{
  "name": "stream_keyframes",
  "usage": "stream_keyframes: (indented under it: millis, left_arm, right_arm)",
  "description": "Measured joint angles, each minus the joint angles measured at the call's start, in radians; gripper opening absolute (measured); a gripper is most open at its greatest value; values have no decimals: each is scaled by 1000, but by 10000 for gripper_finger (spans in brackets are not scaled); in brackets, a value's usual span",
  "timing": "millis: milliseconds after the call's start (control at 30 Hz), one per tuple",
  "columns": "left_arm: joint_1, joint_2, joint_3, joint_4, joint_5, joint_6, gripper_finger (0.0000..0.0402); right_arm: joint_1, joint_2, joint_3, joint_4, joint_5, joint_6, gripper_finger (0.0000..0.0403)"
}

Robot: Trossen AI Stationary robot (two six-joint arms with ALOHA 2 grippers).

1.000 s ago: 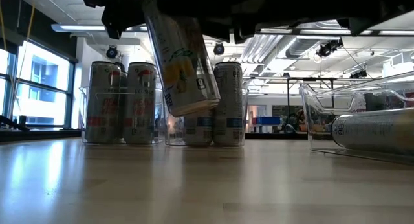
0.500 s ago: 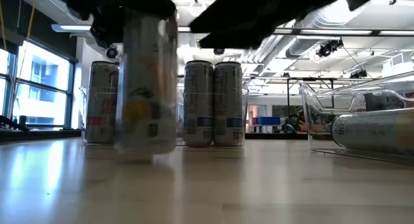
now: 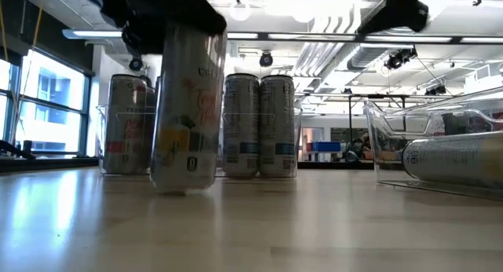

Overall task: Sort soda cans
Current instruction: Remove the white-yellow soda can from the right transparent bin, then adjust the white-yellow soda can

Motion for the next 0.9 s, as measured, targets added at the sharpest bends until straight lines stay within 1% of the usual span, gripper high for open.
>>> stream_keyframes:
  millis: [67,133,233,433,533,633,733,900]
  left_arm:
    - [6,13,0,3,5,0,284]
    - [10,19,0,6,7,-1,291]
    - [18,28,1,2,18,-17,294]
    - [21,28,0,5,43,-34,296]
    - [18,20,-1,38,44,-35,297]
    - [10,-2,0,92,43,17,297]
    - [4,-21,0,129,35,83,298]
    - [4,-33,0,161,-24,169,298]
  right_arm:
    - [-12,-25,0,-68,-80,80,312]
    - [-24,-27,0,-132,-158,148,310]
    - [-40,-8,0,-224,-225,204,309]
    - [-51,28,0,-366,-248,260,309]
    - [-56,36,0,-418,-251,305,309]
    - [-74,41,0,-490,-252,374,309]
    - [-97,59,0,-545,-285,440,309]
    - [-116,149,0,-529,-363,461,309]
